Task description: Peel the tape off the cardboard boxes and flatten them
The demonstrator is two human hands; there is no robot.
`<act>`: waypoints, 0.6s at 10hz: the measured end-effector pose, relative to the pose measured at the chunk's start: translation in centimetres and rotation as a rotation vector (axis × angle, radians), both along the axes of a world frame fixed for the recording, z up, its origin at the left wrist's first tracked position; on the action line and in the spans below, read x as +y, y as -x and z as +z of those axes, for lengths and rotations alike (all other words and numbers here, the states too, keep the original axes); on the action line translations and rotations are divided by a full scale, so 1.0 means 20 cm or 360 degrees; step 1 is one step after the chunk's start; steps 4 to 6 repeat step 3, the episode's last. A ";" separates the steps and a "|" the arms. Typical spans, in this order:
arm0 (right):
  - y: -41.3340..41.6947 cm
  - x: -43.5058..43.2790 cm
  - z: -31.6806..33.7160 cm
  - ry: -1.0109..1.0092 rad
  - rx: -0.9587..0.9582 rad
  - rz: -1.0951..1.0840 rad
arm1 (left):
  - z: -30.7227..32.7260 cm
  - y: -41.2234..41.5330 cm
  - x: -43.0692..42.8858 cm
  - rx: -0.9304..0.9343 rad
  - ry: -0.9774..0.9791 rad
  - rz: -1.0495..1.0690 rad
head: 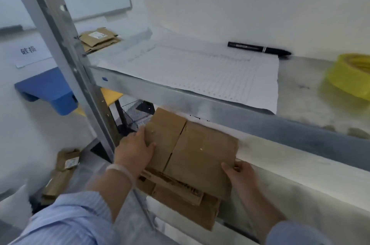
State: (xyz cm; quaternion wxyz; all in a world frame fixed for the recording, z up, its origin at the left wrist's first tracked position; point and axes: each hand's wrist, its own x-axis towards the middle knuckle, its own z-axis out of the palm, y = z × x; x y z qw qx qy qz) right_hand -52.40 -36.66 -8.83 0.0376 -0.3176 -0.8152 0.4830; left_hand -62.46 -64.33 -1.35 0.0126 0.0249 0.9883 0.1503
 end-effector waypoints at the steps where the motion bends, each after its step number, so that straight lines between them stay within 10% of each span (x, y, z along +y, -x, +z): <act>1: 0.02 -0.09 -0.01 0.0022 -0.0072 -0.0096 | -0.05 0.06 -0.02 -0.0068 0.0036 -0.0121; 6: -0.04 -0.22 0.11 -0.0148 -0.0028 -0.0057 | -0.11 0.06 -0.02 0.0027 0.0208 -0.0499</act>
